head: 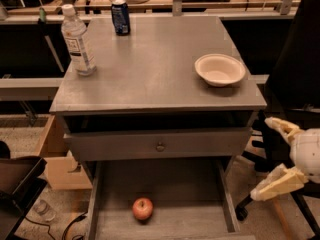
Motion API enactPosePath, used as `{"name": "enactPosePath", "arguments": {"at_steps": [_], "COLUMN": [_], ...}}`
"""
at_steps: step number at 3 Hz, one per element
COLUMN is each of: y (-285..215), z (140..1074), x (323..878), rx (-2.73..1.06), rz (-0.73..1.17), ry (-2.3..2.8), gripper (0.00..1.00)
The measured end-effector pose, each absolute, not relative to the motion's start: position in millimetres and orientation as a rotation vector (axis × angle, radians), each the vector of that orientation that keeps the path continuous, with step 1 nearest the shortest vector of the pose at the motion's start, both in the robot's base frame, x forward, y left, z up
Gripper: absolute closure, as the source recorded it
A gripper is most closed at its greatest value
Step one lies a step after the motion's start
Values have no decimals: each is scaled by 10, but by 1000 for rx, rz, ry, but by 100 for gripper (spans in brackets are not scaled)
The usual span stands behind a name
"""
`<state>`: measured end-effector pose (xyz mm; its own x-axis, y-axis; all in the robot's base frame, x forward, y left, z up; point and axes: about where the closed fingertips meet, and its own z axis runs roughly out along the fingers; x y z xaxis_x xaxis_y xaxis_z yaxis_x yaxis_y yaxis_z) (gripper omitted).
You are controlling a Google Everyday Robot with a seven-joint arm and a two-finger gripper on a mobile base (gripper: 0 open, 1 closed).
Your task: Pick apple from middle drawer and place on counter
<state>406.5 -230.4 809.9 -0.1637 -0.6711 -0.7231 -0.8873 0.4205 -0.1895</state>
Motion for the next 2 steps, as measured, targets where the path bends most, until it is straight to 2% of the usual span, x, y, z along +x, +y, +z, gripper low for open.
{"name": "enactPosePath", "arguments": {"at_steps": [1,2], "y": [-2200,-2169], "z": [7755,7395], "x": [3896,3666], "rx": [-1314,-1484], "rz": [467,462], "ry": [1769,1567], "gripper": [0,0]}}
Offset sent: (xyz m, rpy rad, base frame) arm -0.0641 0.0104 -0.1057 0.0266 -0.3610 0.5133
